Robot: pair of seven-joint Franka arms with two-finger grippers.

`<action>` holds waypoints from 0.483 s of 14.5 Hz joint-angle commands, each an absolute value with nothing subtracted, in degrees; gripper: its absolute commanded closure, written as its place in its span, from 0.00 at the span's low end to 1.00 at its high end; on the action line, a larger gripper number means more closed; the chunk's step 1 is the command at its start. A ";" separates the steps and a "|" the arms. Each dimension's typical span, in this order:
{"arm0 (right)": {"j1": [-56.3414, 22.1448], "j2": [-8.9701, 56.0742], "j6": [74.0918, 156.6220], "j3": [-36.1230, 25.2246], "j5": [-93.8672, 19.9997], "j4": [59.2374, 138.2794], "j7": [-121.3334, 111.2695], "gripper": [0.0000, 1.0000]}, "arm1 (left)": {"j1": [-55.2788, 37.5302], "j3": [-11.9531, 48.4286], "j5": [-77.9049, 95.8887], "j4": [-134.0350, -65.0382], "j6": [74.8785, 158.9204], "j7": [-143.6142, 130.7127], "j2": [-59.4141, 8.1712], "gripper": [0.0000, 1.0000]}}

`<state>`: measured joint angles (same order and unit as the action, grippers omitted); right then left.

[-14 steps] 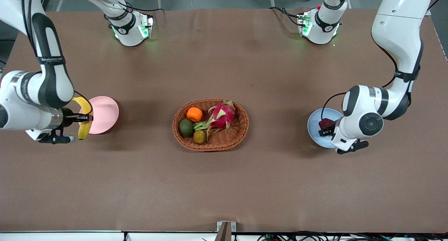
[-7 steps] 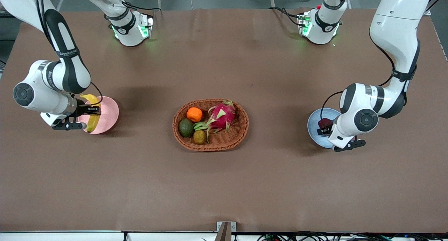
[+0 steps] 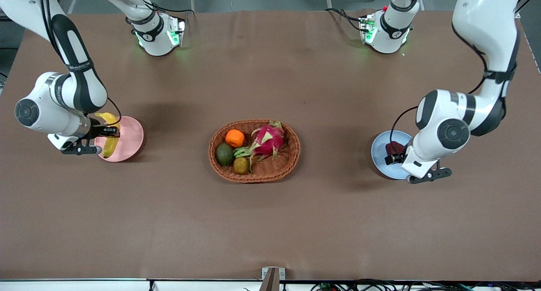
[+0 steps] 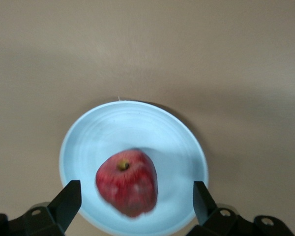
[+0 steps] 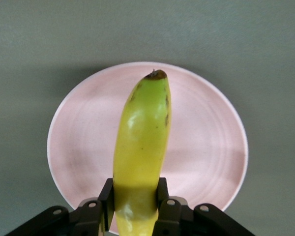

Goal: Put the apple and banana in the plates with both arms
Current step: 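Lower the banana onto the pink plate while the left gripper lowers the apple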

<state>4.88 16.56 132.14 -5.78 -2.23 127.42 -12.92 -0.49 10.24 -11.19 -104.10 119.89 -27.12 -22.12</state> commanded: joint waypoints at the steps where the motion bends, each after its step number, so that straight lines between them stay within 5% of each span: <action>1: 3.53 17.48 133.50 -5.19 -2.28 128.41 -12.66 0.64 | -0.53 10.81 -11.60 -95.83 109.89 -26.54 -19.52 0.00; 3: 3.34 18.45 134.12 -5.19 -2.29 128.50 -12.66 0.60 | -0.18 11.34 -11.51 -92.56 107.32 -26.37 -17.42 0.00; 4: 3.43 18.89 134.64 -5.19 -2.29 128.41 -12.66 0.39 | -0.09 11.34 -11.60 -91.77 107.23 -26.28 -16.27 0.00; 5: 3.69 18.90 134.91 -5.19 -2.29 128.23 -12.66 0.06 | -0.09 11.34 -11.43 -91.24 106.27 -26.28 -14.52 0.00; 7: 3.78 17.76 133.95 -5.19 -2.29 127.88 -12.31 0.00 | 0.00 11.42 -10.03 -91.67 98.31 -25.84 -9.26 0.00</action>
